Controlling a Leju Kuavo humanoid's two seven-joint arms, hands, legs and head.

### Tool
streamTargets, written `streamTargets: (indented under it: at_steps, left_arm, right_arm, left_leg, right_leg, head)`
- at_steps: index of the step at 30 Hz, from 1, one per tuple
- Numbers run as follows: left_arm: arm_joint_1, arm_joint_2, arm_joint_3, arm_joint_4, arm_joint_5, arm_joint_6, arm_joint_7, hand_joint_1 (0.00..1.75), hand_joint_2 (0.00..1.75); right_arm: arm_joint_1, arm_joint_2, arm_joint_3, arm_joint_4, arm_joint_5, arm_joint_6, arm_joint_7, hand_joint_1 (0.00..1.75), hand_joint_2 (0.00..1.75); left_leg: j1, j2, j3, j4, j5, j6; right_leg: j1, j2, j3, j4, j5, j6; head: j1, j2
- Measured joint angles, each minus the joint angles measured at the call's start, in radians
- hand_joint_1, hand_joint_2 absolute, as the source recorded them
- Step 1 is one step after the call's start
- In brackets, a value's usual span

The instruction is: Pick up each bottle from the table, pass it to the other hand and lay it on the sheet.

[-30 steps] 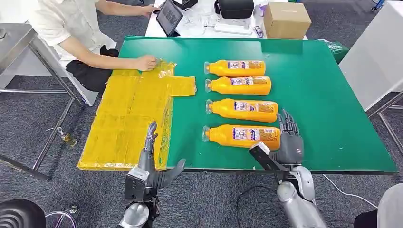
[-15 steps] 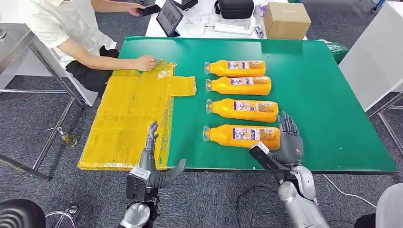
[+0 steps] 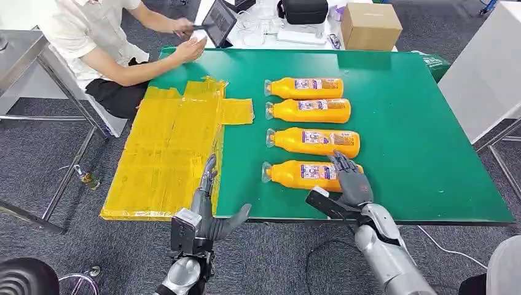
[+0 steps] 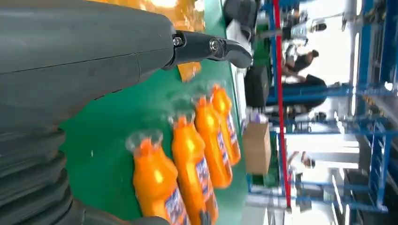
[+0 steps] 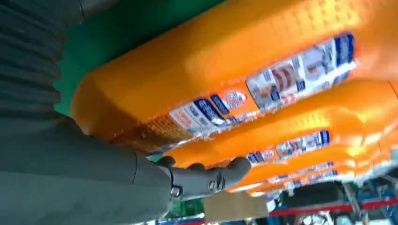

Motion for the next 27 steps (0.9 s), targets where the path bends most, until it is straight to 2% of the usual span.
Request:
streamTargets:
  at_steps: [2, 6, 12, 16, 17, 18, 19, 27]
  left_arm:
    - [-0.005, -0.003, -0.006, 0.005, 0.028, -0.031, 0.017, 0.0, 1.75]
    - [-0.005, -0.004, -0.013, 0.01, 0.188, -0.197, 0.099, 0.0, 1.75]
    - [-0.005, -0.004, -0.035, 0.01, 0.227, -0.232, 0.114, 0.0, 1.75]
    - [-0.007, -0.003, -0.046, 0.009, 0.229, -0.229, 0.126, 0.0, 1.75]
    - [-0.006, -0.003, -0.049, 0.009, 0.228, -0.229, 0.127, 0.0, 1.75]
    - [-0.005, -0.003, -0.051, 0.009, 0.227, -0.229, 0.128, 0.0, 1.75]
    - [-0.004, -0.002, -0.053, 0.009, 0.227, -0.23, 0.129, 0.0, 1.75]
    - [0.001, 0.001, -0.054, 0.009, 0.218, -0.241, 0.132, 0.0, 1.75]
  right_arm:
    - [-0.014, -0.011, 0.017, 0.013, -0.01, 0.031, 0.0, 0.0, 1.75]
    - [-0.042, -0.037, 0.046, 0.032, -0.046, 0.074, -0.001, 0.0, 1.75]
    - [-0.059, -0.063, 0.075, 0.04, -0.062, 0.125, 0.001, 0.0, 1.75]
    - [-0.082, -0.089, 0.108, 0.041, -0.032, 0.171, 0.096, 0.0, 1.75]
    - [-0.087, -0.096, 0.116, 0.041, -0.023, 0.178, 0.12, 0.16, 1.75]
    - [-0.089, -0.101, 0.123, 0.041, -0.018, 0.185, 0.134, 1.45, 1.75]
    - [-0.089, -0.107, 0.129, 0.04, -0.011, 0.186, 0.144, 1.75, 1.75]
    - [-0.098, -0.157, 0.173, -0.007, -0.057, 0.289, 0.169, 1.75, 1.75]
  left_leg:
    - [0.0, 0.0, 0.0, 0.0, 0.0, 0.0]
    - [0.0, 0.0, 0.001, 0.0, 0.0, 0.0]
    - [0.0, 0.0, 0.003, 0.0, 0.0, 0.0]
    - [0.0, 0.0, 0.006, 0.0, 0.0, 0.0]
    - [0.0, -0.001, 0.006, 0.0, 0.0, 0.0]
    - [0.0, -0.001, 0.006, 0.0, 0.0, 0.0]
    - [0.0, -0.001, 0.006, 0.0, 0.0, 0.0]
    - [0.0, -0.001, 0.006, 0.0, 0.0, 0.0]
  right_leg:
    - [0.0, 0.0, 0.0, 0.0, 0.0, 0.0]
    - [0.0, 0.0, 0.001, 0.0, 0.0, 0.0]
    - [0.0, 0.0, 0.002, 0.0, 0.0, 0.0]
    - [0.0, 0.0, 0.006, 0.0, 0.0, 0.0]
    - [0.0, 0.0, 0.006, 0.0, 0.0, 0.0]
    - [0.0, -0.001, 0.007, 0.0, 0.0, 0.0]
    - [0.0, 0.0, 0.007, 0.0, 0.0, 0.0]
    - [0.0, 0.0, 0.007, 0.0, 0.0, 0.0]
  head:
    - [0.0, 0.0]
    - [0.0, 0.0]
    - [0.0, 0.0]
    - [0.0, 0.0]
    - [0.0, 0.0]
    - [0.0, 0.0]
    - [0.0, 0.0]
    - [0.0, 0.0]
